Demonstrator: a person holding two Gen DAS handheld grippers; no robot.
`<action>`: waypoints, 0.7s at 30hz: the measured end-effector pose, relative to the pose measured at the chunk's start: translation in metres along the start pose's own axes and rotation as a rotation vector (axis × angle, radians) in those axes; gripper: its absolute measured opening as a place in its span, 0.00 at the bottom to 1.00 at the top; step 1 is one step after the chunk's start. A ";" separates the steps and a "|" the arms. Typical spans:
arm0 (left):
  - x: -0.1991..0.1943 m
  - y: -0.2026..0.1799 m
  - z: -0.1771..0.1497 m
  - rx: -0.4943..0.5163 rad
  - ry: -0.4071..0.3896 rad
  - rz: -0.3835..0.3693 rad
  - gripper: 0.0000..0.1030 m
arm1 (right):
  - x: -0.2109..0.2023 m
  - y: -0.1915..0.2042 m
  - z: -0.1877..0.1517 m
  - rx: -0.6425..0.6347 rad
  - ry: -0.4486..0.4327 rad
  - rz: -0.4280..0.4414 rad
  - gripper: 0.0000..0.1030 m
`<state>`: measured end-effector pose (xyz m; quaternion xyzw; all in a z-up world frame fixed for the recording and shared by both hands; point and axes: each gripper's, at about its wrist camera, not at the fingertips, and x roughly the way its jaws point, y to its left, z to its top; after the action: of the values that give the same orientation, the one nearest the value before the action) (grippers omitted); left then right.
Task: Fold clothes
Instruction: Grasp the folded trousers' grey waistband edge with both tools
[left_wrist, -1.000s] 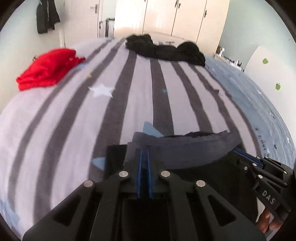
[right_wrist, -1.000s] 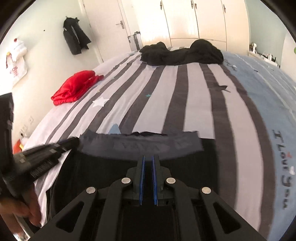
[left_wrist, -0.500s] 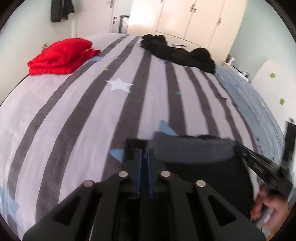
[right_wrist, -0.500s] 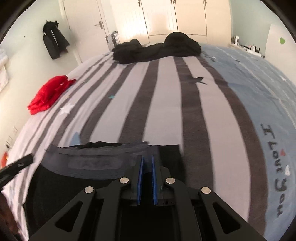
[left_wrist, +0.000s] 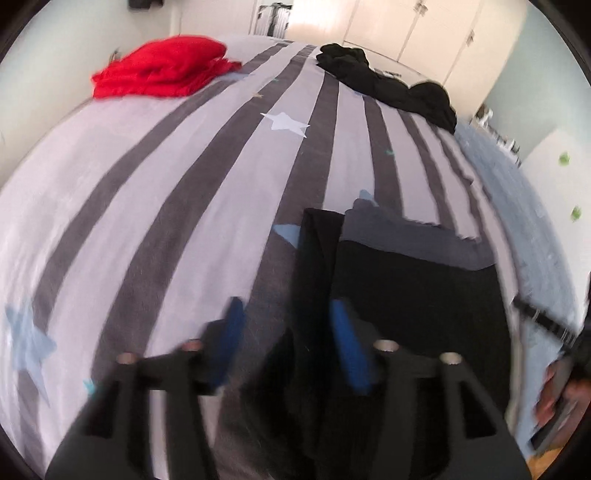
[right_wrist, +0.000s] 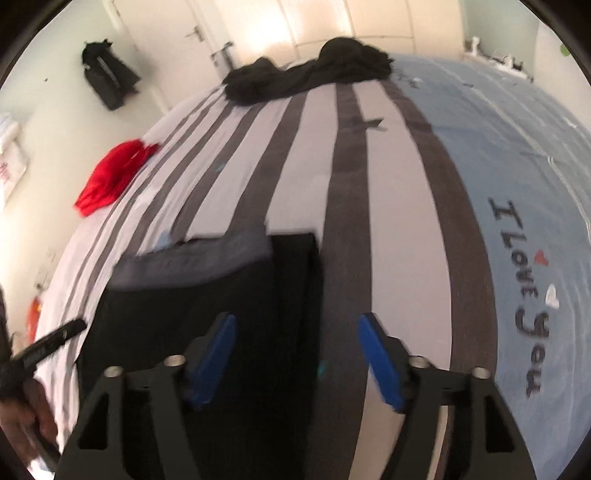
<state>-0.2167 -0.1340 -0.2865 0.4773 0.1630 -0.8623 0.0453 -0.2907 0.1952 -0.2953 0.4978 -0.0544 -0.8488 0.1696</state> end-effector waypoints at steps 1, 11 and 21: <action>-0.001 0.001 -0.001 -0.009 0.008 -0.015 0.67 | -0.002 0.001 -0.005 -0.004 0.015 0.019 0.69; 0.030 0.021 -0.008 -0.127 0.141 -0.138 0.85 | 0.025 -0.023 -0.029 0.089 0.201 0.178 0.72; 0.039 0.013 -0.002 -0.125 0.197 -0.203 0.82 | 0.045 -0.006 -0.029 0.085 0.244 0.362 0.72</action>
<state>-0.2327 -0.1428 -0.3236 0.5371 0.2672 -0.7996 -0.0287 -0.2869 0.1874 -0.3480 0.5856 -0.1577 -0.7350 0.3033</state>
